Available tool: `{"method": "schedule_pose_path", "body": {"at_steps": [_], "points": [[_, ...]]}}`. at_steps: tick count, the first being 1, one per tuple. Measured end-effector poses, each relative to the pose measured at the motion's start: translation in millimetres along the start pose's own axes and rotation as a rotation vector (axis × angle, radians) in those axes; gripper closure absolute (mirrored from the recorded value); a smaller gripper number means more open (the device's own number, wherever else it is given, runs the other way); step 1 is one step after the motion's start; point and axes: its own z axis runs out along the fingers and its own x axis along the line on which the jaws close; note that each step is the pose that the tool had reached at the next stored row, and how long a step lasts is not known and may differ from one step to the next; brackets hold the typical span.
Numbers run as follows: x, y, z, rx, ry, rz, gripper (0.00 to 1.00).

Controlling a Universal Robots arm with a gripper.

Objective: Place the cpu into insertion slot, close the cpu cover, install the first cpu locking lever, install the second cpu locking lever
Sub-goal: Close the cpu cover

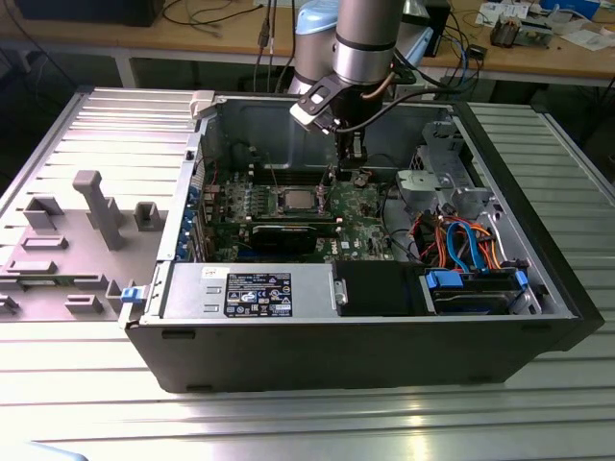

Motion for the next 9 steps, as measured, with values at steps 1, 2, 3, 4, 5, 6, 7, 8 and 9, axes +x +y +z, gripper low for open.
{"method": "schedule_pose_path", "body": {"at_steps": [1, 2, 3, 4, 5, 6, 7, 8, 9], "points": [[0.0, -0.1, 0.0, 0.0000, 0.0000, 0.000, 0.89], [0.0, -0.4, 0.0, 0.0000, -0.0001, 0.000, 0.89], [0.0, -0.8, 0.0, 0.0000, -0.0001, 0.000, 0.89], [0.0, -1.1, 0.0, 0.0000, -0.0001, 0.000, 0.89], [0.1, -1.7, 0.0, 0.0000, 0.0000, 0.000, 0.89], [0.1, -2.4, 0.0, 0.0000, 0.0000, 0.000, 0.89], [0.1, -2.9, 0.0, 0.0000, 0.0000, 0.000, 0.89], [0.1, -3.3, -0.1, 0.0001, -0.0001, 0.000, 0.89], [0.2, -3.9, -0.1, 0.0003, 0.0000, 0.000, 0.89]]}}
